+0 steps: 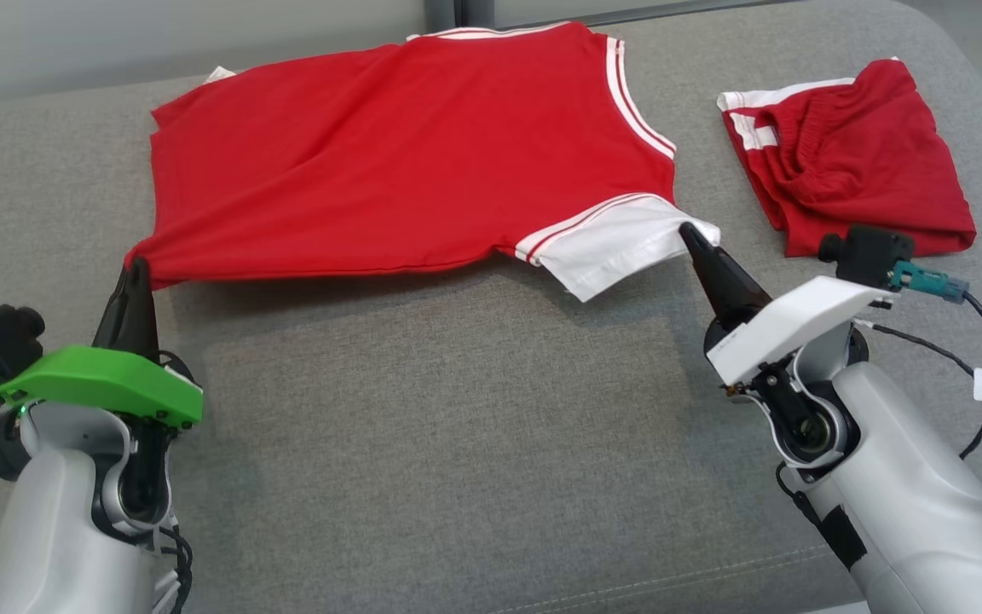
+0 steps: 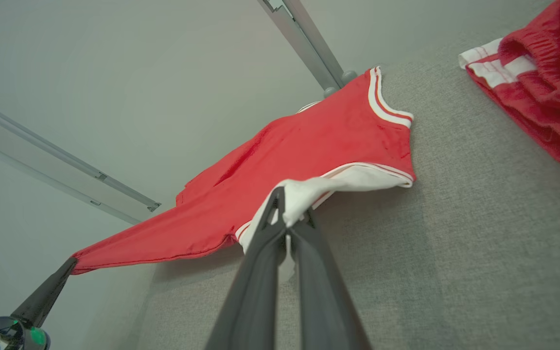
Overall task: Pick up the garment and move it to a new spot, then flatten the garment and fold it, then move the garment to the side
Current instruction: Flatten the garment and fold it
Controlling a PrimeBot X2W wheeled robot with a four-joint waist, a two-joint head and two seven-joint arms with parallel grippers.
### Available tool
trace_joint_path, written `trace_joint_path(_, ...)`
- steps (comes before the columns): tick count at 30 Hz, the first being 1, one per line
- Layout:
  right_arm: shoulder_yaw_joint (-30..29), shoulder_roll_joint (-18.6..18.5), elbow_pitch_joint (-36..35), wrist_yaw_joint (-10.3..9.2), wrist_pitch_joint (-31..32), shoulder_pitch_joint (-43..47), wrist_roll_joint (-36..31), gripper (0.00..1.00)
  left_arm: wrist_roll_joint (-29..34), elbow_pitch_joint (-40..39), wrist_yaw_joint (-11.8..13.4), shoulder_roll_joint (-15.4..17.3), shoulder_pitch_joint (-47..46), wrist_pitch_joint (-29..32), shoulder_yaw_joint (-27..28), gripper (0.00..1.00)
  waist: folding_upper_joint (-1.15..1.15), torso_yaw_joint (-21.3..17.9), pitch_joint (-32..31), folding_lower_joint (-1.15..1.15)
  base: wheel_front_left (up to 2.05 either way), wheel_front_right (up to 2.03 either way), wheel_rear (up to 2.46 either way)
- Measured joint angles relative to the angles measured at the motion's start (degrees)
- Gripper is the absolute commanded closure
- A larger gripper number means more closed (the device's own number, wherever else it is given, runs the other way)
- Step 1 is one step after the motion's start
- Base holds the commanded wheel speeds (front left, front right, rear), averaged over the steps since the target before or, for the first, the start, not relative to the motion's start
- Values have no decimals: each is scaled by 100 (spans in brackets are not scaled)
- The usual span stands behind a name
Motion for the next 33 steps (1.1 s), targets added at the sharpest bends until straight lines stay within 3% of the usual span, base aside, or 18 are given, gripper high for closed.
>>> trace_joint_path(7,-234,-129,15,100,-602,314,75,100,13,158,-334,-250,326,-649,-94,100,0,-85,68,0,0,0,0)
trace_joint_path(13,-137,-264,-232,145,-783,707,113,100,59,272,-457,-300,693,-1020,-38,100,0,-13,-172,0,0,0,0)
trace_joint_path(22,261,-567,-923,152,-768,1412,311,100,276,68,-550,-234,1494,-1098,129,100,0,-35,-706,0,0,0,0)
trace_joint_path(27,703,-668,-1584,152,-459,1816,544,100,370,-54,-550,-208,1970,-1099,170,100,0,-120,-1003,0,0,0,0)
trace_joint_path(33,828,-1158,-2149,152,-102,2190,641,100,517,-332,-547,-165,2308,-1100,250,100,0,-268,-1250,0,0,0,0)
